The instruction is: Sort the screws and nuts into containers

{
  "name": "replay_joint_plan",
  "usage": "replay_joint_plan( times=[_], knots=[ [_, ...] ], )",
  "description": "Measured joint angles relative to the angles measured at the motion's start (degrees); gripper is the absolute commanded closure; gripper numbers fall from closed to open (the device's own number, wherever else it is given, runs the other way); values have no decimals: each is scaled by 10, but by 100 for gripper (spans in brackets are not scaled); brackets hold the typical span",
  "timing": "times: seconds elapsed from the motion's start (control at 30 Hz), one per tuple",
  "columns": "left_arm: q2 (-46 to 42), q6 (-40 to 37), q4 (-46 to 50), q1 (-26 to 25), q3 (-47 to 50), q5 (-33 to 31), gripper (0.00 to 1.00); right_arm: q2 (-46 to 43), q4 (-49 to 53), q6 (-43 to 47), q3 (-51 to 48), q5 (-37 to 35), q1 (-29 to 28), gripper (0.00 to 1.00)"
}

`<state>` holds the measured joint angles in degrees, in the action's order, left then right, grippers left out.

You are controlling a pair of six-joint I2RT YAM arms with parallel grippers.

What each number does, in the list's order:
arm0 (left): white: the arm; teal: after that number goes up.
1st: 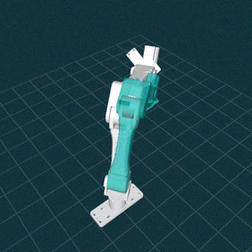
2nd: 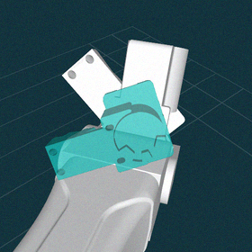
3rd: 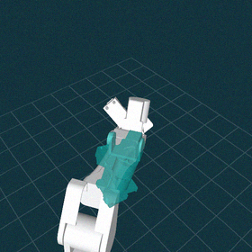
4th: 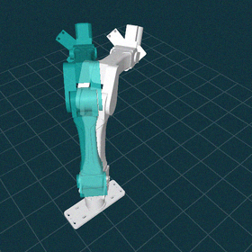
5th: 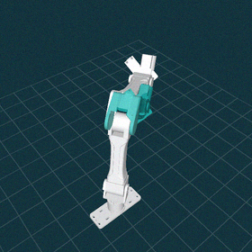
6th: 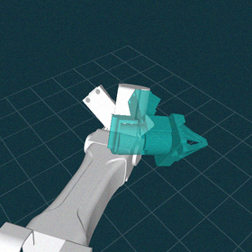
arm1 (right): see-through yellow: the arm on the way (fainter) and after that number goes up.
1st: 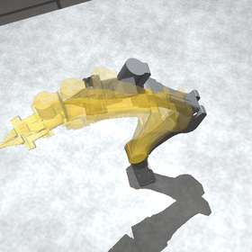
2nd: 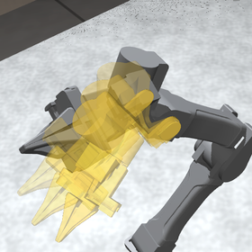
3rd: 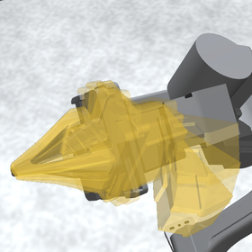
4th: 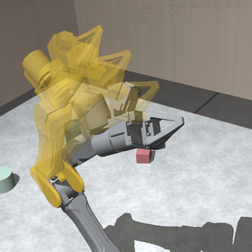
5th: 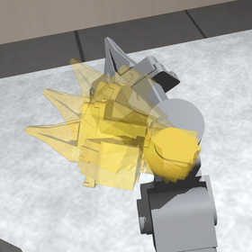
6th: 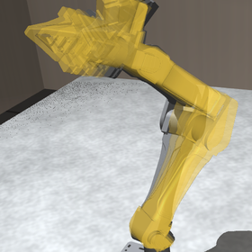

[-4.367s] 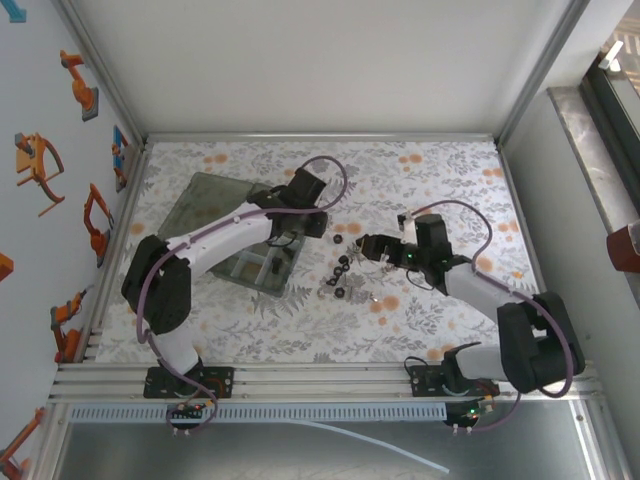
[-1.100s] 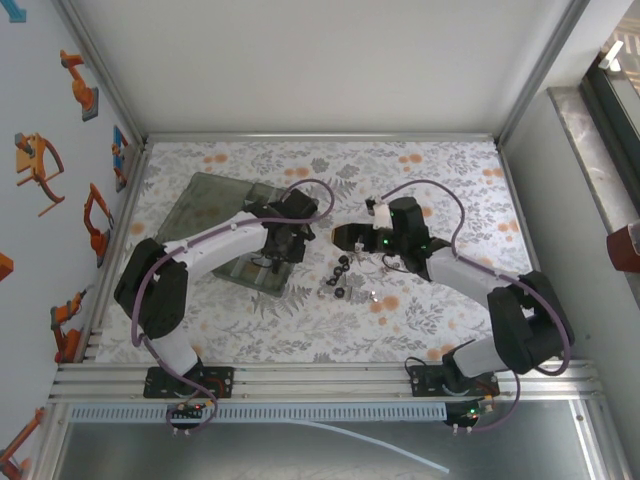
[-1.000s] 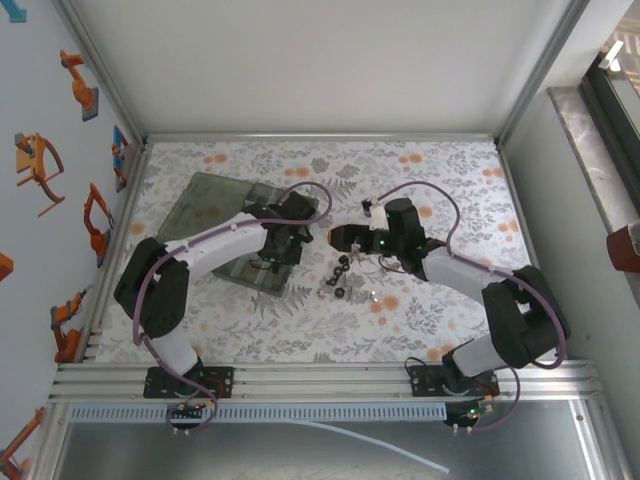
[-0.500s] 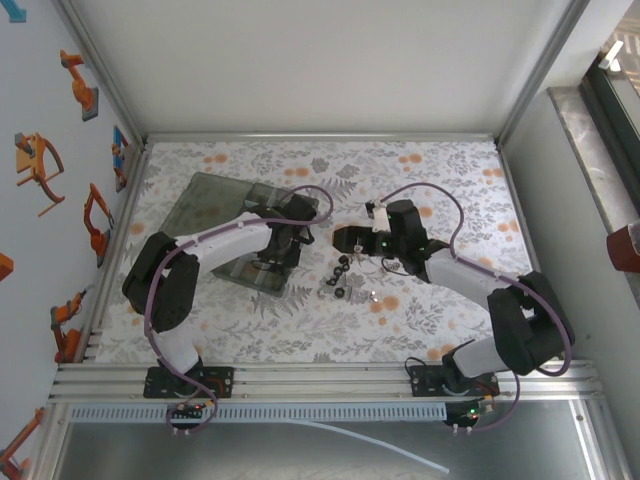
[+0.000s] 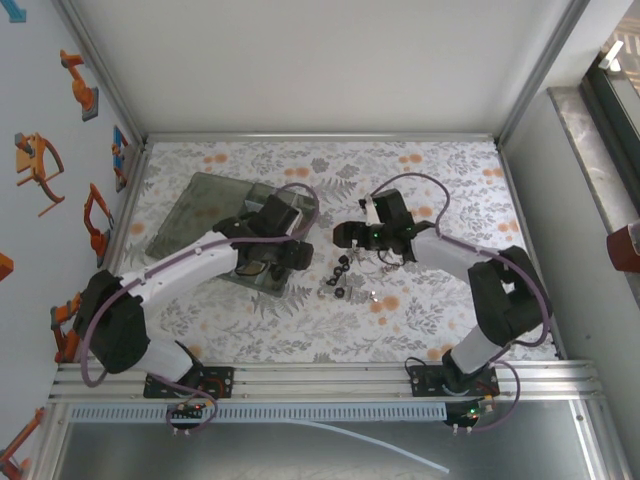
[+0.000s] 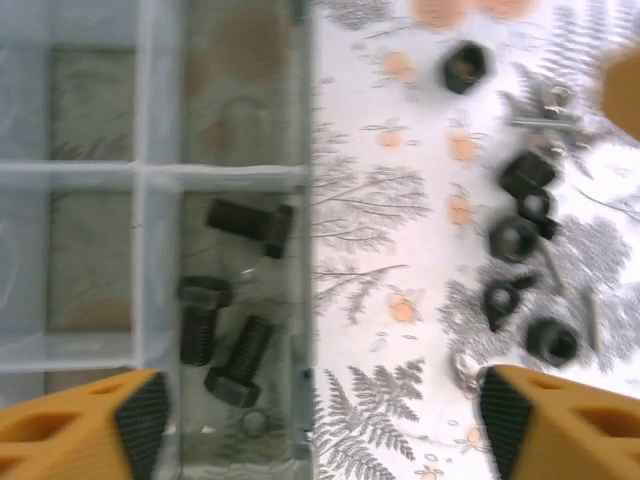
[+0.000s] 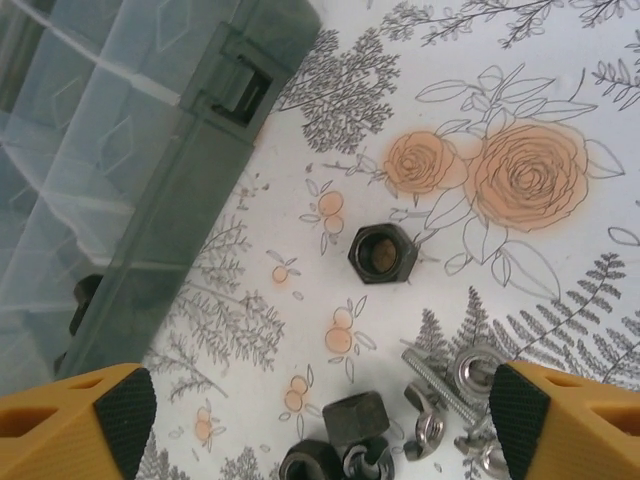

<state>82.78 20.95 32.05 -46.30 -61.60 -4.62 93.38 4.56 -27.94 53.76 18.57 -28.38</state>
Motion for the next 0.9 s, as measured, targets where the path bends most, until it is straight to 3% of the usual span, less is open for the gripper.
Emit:
replay_joint_plan(
  times=[0.23, 0.9],
  knots=[
    [-43, -47, -47, -21, 31, 61, 3, 99, 86, 46, 118, -43, -4, 38],
    [-101, -57, -87, -16, 68, 50, 3, 211, 231, 87, 249, -144, -55, 58]
  ],
)
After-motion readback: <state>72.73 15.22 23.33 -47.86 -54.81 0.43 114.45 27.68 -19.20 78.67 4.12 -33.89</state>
